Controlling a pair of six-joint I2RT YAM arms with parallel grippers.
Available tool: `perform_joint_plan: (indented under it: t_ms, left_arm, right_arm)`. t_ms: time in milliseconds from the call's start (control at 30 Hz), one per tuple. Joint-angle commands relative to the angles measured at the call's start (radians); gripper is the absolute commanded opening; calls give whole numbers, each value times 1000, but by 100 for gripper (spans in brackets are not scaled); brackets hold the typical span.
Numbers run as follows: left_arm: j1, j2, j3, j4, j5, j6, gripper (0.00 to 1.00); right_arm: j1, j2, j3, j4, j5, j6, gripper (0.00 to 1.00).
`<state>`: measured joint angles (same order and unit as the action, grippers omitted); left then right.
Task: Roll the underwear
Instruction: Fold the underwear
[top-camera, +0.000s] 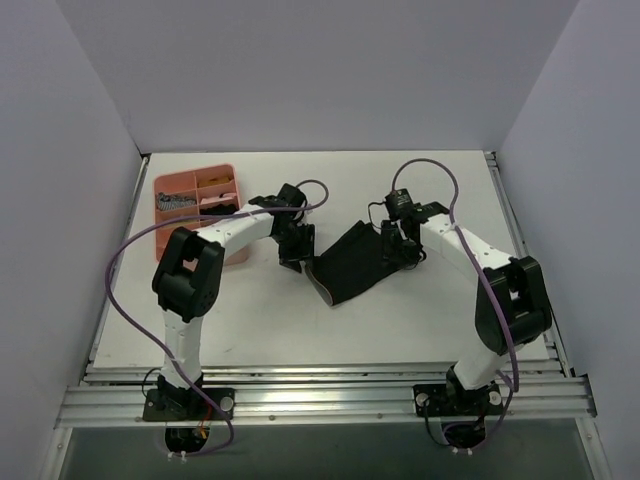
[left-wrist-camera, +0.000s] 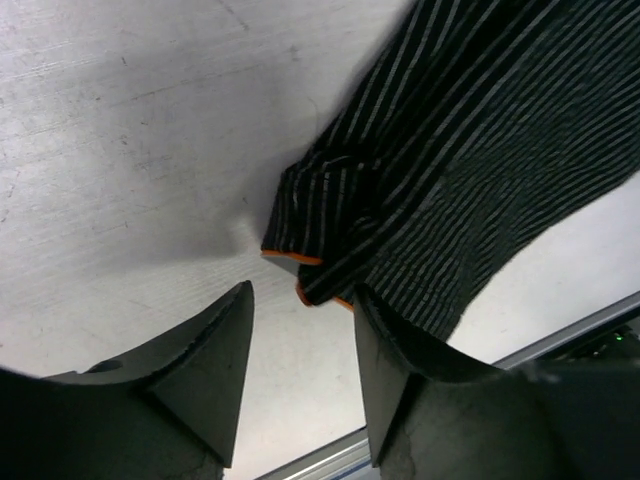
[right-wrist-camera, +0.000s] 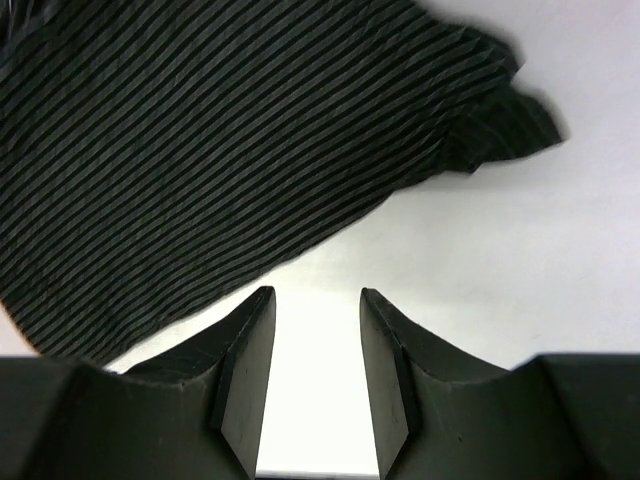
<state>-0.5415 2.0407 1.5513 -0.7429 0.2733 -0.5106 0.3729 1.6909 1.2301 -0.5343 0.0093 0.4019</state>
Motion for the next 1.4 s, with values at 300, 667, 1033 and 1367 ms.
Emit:
perform_joint_plan:
  t_ms: [300,667,1033,1367]
  left_arm:
    - [20,-7,-169,135,-26,-54,43]
    - [20,-192,-281,152,-55,-161,47]
    - [58,-203,-169,83,-33,-152,48]
    - [-11,-323,-299,208,142,-89,52]
  right_arm:
    - [193,-34,-141,151,-97,152,34]
    - [330,82,-57,301,-129,175,33]
    - [409,179,-148,313,-104,186,30]
    - [455,-120,-362,214,-83,232,31]
